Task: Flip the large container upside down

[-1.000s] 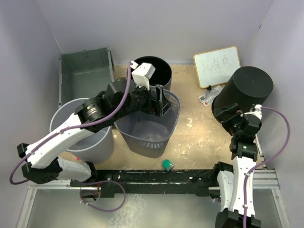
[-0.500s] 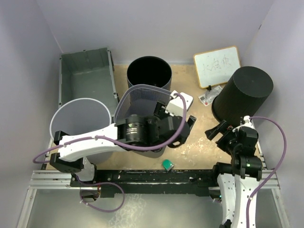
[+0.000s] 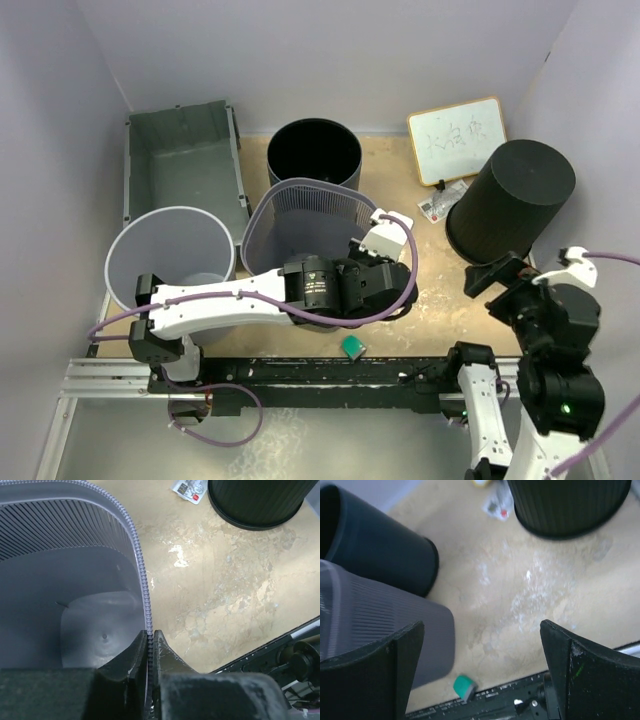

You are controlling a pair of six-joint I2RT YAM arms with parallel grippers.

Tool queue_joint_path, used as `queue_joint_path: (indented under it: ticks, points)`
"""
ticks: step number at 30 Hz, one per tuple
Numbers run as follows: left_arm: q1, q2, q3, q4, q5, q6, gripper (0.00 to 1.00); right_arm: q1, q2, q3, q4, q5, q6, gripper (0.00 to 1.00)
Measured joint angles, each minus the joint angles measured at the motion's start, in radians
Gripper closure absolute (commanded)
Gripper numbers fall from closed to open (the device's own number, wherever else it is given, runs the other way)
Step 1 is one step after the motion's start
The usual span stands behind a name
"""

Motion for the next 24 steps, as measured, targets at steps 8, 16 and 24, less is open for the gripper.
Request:
queue_joint_path:
  ticks: [8,16,24]
  points:
    - [0.005,0.011,0.064,0.071,0.11,0.052,1.0,0.01,0.084,0.381,-0.024,0.101,-0.023,0.0]
    - [0.005,0.028,0.158,0.253,0.191,0.088,1.0,0.014,0.116,0.422,-0.048,0.149,-0.027,0.01]
    - [0.047,-0.082,-0.081,0.513,0.262,0.046,1.0,0.025,0.117,0.421,-0.05,0.183,-0.031,0.01]
